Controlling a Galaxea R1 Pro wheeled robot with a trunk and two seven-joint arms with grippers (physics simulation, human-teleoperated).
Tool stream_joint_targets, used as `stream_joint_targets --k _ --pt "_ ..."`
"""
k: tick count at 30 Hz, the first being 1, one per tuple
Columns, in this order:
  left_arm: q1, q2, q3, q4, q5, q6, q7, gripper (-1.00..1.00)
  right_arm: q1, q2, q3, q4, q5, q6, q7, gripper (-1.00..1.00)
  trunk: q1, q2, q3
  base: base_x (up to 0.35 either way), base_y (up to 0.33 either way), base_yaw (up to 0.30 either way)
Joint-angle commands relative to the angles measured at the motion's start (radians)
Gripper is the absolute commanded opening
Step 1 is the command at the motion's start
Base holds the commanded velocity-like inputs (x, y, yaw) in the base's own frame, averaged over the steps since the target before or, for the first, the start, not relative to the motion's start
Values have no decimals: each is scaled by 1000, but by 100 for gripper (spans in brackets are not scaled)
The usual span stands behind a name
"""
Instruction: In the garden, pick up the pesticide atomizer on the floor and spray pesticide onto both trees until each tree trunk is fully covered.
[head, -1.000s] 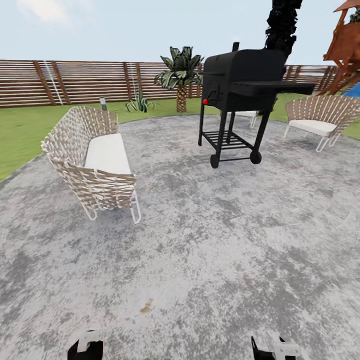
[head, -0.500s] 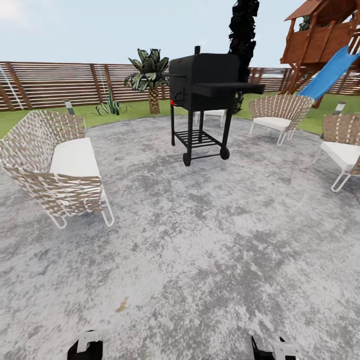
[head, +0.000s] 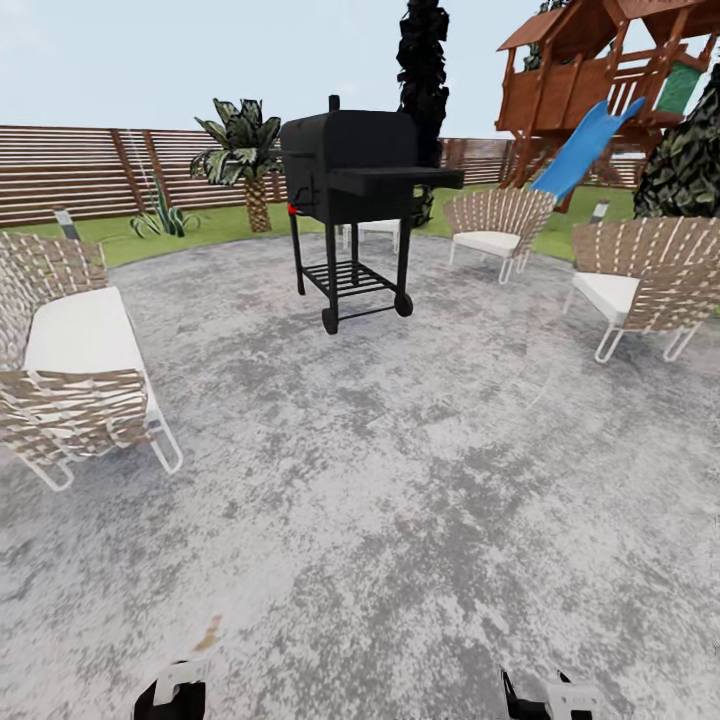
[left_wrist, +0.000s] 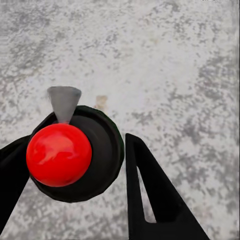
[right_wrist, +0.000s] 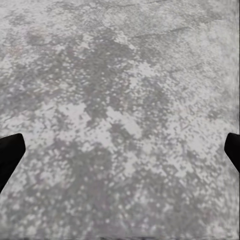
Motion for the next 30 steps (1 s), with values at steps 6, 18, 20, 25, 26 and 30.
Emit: stream_joint_targets --k 6,18,20,25,26,30 --pt "0 0 1 0 1 -3 1 -100 -1 0 -3 2 3 -3 -1 100 0 0 -1 0 0 -300" --pt "0 0 1 0 1 -3 2 -100 -1 0 -5 0 3 -3 -1 100 0 0 -1 0 0 -300" --pt "0 0 1 0 1 -3 2 -100 -1 0 -5 1 3 -3 -1 100 0 0 -1 0 0 -300" --pt "0 0 1 0 2 -3 2 -100 -1 0 -4 2 3 -3 -1 100 0 0 -1 0 0 -300" --pt "0 0 1 0 2 -3 2 -100 -1 0 -4 2 3 -3 -1 100 0 0 -1 0 0 -300" --pt "0 0 1 0 2 -3 2 -100 -1 0 -4 2 3 -3 -1 100 0 0 -1 0 0 -300"
